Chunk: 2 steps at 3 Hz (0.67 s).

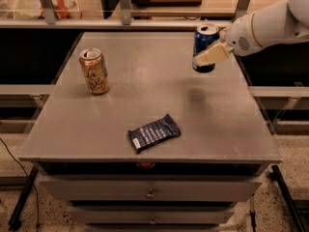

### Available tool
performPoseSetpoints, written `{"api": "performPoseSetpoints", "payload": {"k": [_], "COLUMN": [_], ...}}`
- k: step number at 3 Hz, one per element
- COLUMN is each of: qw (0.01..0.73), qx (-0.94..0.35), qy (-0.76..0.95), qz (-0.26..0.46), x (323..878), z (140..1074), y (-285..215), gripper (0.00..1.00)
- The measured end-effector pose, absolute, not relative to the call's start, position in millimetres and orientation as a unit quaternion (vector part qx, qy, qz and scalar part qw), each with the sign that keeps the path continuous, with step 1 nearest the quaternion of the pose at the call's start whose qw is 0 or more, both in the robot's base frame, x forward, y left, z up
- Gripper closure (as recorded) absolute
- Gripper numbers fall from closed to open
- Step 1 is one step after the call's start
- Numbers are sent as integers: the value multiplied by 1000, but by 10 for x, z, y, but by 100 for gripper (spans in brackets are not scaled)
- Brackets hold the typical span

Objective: Move pepsi can near orange can

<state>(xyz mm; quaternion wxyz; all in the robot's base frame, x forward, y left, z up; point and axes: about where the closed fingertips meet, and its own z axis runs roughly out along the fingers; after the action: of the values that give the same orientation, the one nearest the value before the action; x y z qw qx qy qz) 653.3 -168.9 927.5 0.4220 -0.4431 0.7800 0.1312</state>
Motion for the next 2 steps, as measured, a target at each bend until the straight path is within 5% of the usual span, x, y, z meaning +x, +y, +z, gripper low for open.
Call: {"api": "performPoseSetpoints", "payload": {"k": [2], "qw": [392], "qx": [-551], "qy": [709], "qz": [202], "x": [6246], "z": [9291], "y": [-761], "gripper": [100]}}
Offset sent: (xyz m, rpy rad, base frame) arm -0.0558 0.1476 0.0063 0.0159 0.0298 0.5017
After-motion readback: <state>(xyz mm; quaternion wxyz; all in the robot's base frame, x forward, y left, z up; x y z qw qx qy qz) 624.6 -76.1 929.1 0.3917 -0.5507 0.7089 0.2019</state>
